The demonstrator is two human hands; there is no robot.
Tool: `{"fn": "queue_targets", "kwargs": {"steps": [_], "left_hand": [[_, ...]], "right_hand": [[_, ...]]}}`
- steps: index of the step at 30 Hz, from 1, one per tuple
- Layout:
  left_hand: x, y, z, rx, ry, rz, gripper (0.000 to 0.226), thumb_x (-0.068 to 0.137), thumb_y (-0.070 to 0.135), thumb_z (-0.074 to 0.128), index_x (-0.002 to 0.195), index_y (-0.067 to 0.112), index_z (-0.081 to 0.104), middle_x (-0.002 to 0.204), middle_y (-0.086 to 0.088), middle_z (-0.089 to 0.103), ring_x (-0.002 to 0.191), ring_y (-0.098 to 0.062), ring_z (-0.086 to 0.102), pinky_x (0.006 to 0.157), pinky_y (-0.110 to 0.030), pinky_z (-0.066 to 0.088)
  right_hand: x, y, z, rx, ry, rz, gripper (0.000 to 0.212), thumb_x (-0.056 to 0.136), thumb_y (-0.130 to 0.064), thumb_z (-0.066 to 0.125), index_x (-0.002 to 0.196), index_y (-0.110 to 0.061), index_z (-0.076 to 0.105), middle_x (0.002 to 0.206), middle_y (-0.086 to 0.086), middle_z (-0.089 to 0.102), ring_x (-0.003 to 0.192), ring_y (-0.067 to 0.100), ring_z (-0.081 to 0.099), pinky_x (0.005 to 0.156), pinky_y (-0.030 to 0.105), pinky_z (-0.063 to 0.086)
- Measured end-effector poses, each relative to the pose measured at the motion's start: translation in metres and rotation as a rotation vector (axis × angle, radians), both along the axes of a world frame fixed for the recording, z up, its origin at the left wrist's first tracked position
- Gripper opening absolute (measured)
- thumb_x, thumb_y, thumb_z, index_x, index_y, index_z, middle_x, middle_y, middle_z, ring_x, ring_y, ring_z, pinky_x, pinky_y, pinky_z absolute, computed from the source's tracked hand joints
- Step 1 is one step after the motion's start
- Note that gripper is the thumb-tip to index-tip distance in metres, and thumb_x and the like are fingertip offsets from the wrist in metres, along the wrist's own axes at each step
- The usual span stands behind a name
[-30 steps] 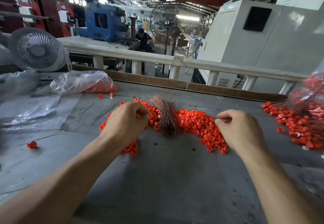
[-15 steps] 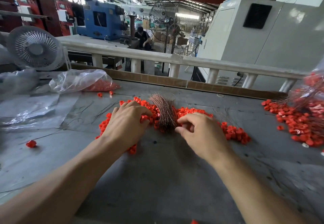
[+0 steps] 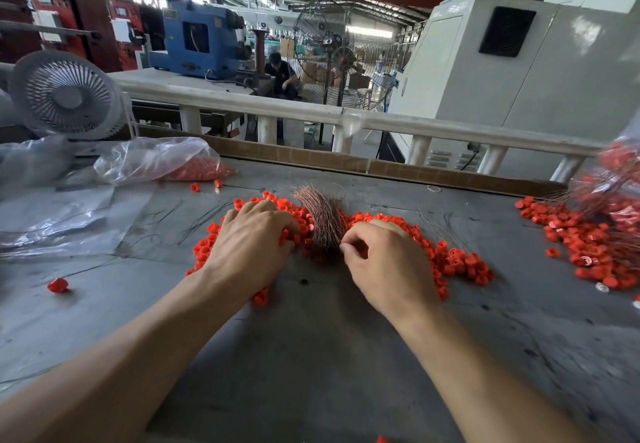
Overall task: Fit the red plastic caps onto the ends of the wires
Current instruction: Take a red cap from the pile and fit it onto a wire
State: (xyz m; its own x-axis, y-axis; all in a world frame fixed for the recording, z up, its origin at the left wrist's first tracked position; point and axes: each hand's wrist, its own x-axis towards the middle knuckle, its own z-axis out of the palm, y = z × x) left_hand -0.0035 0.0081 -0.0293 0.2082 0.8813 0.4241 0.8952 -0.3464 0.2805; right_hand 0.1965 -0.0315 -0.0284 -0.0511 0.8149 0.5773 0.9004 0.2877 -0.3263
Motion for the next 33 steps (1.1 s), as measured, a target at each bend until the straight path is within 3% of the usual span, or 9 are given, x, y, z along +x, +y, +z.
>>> {"fn": "queue_targets", "kwargs": {"steps": [4, 8, 11, 14, 17, 23, 25, 29, 33], "left_hand": [[0.002, -0.002, 0.002, 0.054, -0.095, -0.037, 0.02, 0.091, 0.035, 0.072, 0.111, 0.038, 0.073, 0.111, 0.012, 0.06, 0.112, -0.016, 0.052, 0.099, -0.037, 0.038], [0.007, -0.007, 0.008, 0.084, -0.274, -0.211, 0.017, 0.088, 0.032, 0.078, 0.104, 0.034, 0.074, 0.096, 0.021, 0.061, 0.089, 0.001, 0.055, 0.077, -0.011, 0.037], [0.013, -0.017, 0.009, 0.124, -0.314, -0.355, 0.016, 0.087, 0.019, 0.079, 0.097, 0.03, 0.074, 0.084, 0.026, 0.057, 0.081, 0.008, 0.055, 0.07, -0.005, 0.038], [0.016, -0.023, 0.011, 0.176, -0.355, -0.381, 0.022, 0.084, 0.004, 0.077, 0.09, 0.025, 0.074, 0.076, 0.022, 0.055, 0.074, 0.004, 0.055, 0.066, -0.006, 0.038], [0.018, -0.025, 0.014, 0.158, -0.447, -0.382, 0.022, 0.084, 0.003, 0.077, 0.082, 0.025, 0.072, 0.073, 0.016, 0.059, 0.07, -0.003, 0.057, 0.063, -0.008, 0.038], [0.023, -0.034, 0.02, -0.012, -0.753, -0.461, 0.015, 0.084, 0.011, 0.082, 0.088, 0.025, 0.081, 0.083, 0.008, 0.074, 0.07, -0.01, 0.065, 0.066, -0.021, 0.051], [0.023, -0.035, 0.022, -0.045, -0.808, -0.502, 0.015, 0.084, 0.008, 0.081, 0.089, 0.023, 0.081, 0.084, 0.007, 0.076, 0.073, -0.008, 0.069, 0.069, -0.02, 0.054], [0.02, -0.032, 0.025, -0.12, -0.952, -0.513, 0.007, 0.081, 0.019, 0.081, 0.087, 0.021, 0.081, 0.083, 0.0, 0.078, 0.077, -0.011, 0.072, 0.071, -0.022, 0.056], [0.006, -0.023, 0.029, -0.149, -1.071, -0.368, 0.011, 0.077, 0.033, 0.08, 0.084, 0.025, 0.08, 0.08, -0.007, 0.075, 0.064, -0.008, 0.059, 0.059, -0.019, 0.049]], "right_hand": [[-0.003, -0.005, 0.007, 0.13, -0.003, 0.035, 0.01, 0.087, -0.019, 0.073, 0.079, -0.02, 0.068, 0.078, -0.008, 0.062, 0.078, 0.016, 0.055, 0.067, 0.03, 0.044], [-0.009, -0.012, 0.015, 0.26, -0.025, 0.116, 0.009, 0.088, -0.018, 0.071, 0.081, -0.019, 0.066, 0.079, -0.008, 0.061, 0.079, 0.016, 0.056, 0.068, 0.03, 0.047], [-0.012, -0.016, 0.018, 0.308, -0.029, 0.169, 0.006, 0.088, -0.017, 0.07, 0.083, -0.017, 0.067, 0.081, -0.006, 0.062, 0.08, 0.017, 0.057, 0.069, 0.033, 0.049], [-0.013, -0.019, 0.02, 0.315, -0.001, 0.217, 0.004, 0.089, -0.017, 0.072, 0.087, -0.014, 0.07, 0.085, -0.005, 0.065, 0.083, 0.018, 0.06, 0.071, 0.035, 0.051], [-0.012, -0.018, 0.021, 0.297, 0.13, 0.29, 0.006, 0.093, -0.017, 0.069, 0.097, -0.014, 0.073, 0.095, -0.006, 0.065, 0.088, 0.014, 0.062, 0.074, 0.027, 0.05], [-0.008, -0.019, 0.017, 0.052, 0.371, 0.387, 0.04, 0.093, -0.003, 0.055, 0.129, -0.016, 0.065, 0.117, -0.006, 0.071, 0.109, 0.001, 0.065, 0.082, 0.013, 0.052], [-0.008, -0.019, 0.016, 0.0, 0.375, 0.419, 0.035, 0.096, -0.008, 0.057, 0.129, -0.018, 0.064, 0.111, -0.009, 0.073, 0.104, 0.0, 0.067, 0.084, 0.018, 0.054], [-0.008, -0.017, 0.013, 0.042, 0.388, 0.399, 0.017, 0.101, -0.015, 0.062, 0.116, -0.018, 0.069, 0.083, -0.01, 0.072, 0.076, 0.008, 0.068, 0.066, 0.029, 0.054], [-0.005, -0.015, 0.012, 0.092, 0.41, 0.342, 0.013, 0.1, -0.012, 0.062, 0.107, -0.018, 0.071, 0.072, -0.011, 0.067, 0.069, 0.007, 0.065, 0.061, 0.016, 0.048]]}}
